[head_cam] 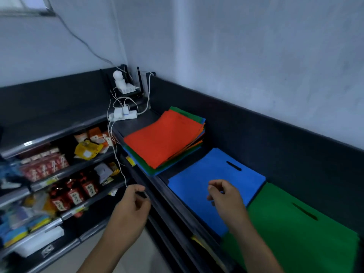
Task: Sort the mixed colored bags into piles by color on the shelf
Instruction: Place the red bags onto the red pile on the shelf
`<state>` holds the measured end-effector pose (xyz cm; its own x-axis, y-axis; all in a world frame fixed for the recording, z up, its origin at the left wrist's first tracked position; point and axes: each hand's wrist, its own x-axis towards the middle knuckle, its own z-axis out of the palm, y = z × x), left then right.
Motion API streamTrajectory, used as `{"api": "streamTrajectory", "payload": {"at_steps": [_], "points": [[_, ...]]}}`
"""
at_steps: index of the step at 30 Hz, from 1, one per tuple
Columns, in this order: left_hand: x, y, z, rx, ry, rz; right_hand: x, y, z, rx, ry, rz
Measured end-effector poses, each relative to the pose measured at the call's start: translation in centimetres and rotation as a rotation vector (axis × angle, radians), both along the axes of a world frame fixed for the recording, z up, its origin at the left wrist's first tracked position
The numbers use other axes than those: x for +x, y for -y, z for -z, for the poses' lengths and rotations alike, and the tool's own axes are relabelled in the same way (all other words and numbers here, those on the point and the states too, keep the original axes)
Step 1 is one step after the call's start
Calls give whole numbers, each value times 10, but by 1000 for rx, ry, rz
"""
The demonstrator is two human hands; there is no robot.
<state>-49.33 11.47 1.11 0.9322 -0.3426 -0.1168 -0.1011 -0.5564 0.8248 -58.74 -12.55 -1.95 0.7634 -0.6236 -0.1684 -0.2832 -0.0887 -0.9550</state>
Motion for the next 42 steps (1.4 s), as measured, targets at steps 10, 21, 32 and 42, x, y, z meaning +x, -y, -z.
{"api": "streamTrajectory", "payload": {"at_steps": [10, 21, 32, 42], "points": [[122, 21, 9, -32, 73, 6, 125, 10, 6, -3, -62, -5], [331, 94, 27, 158, 314, 323, 222, 27, 22, 80, -53, 308], [400, 108, 32, 247, 373, 534, 292, 26, 43, 142, -57, 659], [421, 112, 36, 217, 309, 716, 279, 11, 44, 152, 6, 862]]}}
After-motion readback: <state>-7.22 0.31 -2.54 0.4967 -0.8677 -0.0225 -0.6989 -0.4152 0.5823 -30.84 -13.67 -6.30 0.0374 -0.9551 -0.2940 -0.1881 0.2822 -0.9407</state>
